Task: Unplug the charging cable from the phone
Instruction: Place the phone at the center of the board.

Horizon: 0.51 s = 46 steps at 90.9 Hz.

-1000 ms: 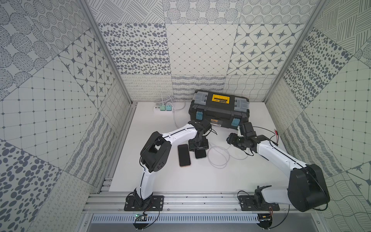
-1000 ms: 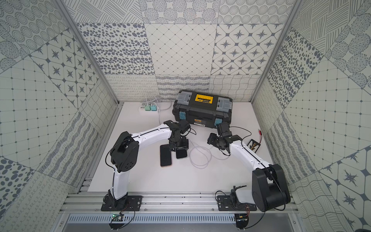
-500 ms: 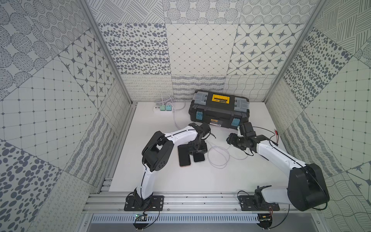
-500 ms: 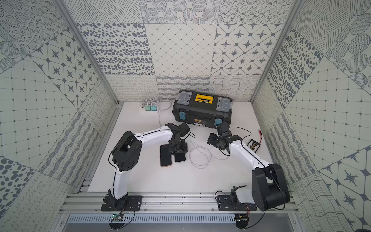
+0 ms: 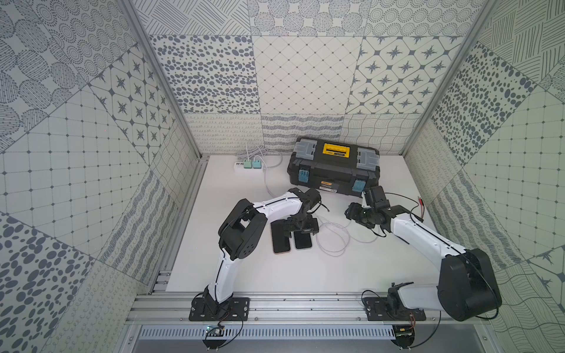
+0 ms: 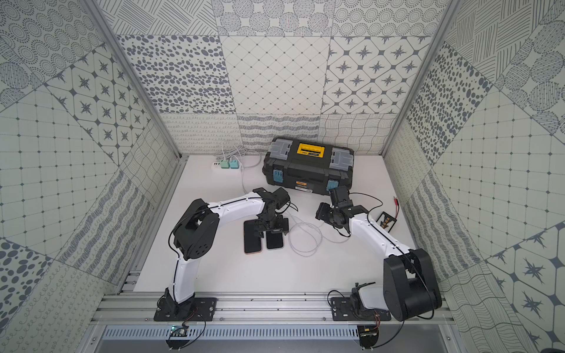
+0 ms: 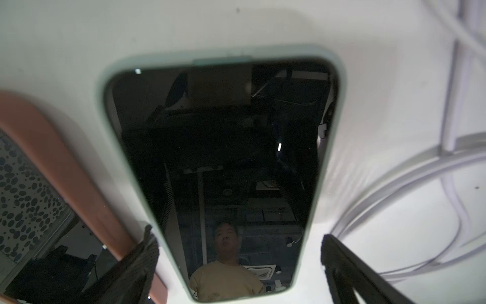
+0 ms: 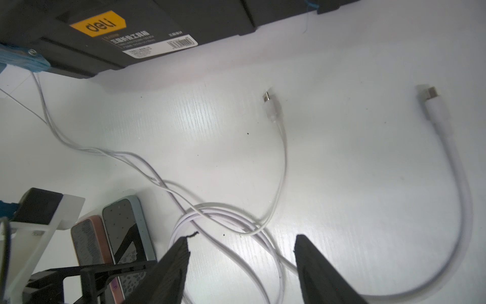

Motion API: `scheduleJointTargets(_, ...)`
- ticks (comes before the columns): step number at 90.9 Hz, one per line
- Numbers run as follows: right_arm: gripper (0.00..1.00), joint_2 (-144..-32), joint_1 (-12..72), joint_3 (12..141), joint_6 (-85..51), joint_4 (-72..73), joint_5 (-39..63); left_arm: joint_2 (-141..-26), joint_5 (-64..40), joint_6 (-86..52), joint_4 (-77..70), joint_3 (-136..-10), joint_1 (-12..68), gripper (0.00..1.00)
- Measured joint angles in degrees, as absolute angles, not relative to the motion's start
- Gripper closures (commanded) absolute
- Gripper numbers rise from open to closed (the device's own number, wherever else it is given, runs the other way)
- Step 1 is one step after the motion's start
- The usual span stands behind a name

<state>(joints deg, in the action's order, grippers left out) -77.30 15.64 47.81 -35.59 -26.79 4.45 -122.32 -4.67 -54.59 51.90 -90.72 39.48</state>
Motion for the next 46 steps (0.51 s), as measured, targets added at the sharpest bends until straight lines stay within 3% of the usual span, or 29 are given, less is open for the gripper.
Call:
scheduleJointTargets(20, 0.32, -77.3, 15.6, 47.8, -35.6, -26.8, 4.5, -119.2, -4.0, -54.4, 52.2, -91.4, 39.5, 0.07)
scheduleJointTargets(33, 0.19, -77.3, 15.6, 48.5, -35.2, -27.5, 4.6, -114.3, -2.3, -53.3, 52.2, -93.1, 39.4, 0.07)
scheduleJointTargets(35, 0.08, -77.3, 15.6, 48.9, -35.0, -27.9, 4.5, -113.4, -1.8, -53.2, 52.2, -93.3, 39.2, 0.07)
scheduleJointTargets(37, 0.04, -77.3, 15.6, 49.3, -35.1, -28.1, 4.5, -112.4, -1.5, -52.9, 52.2, -93.4, 39.1, 0.07)
scheduleJointTargets(46, 0.03, -77.3, 15.6, 52.5, -33.8, -29.6, 4.0, -108.2, 0.3, -52.1, 52.3, -93.5, 37.8, 0.06)
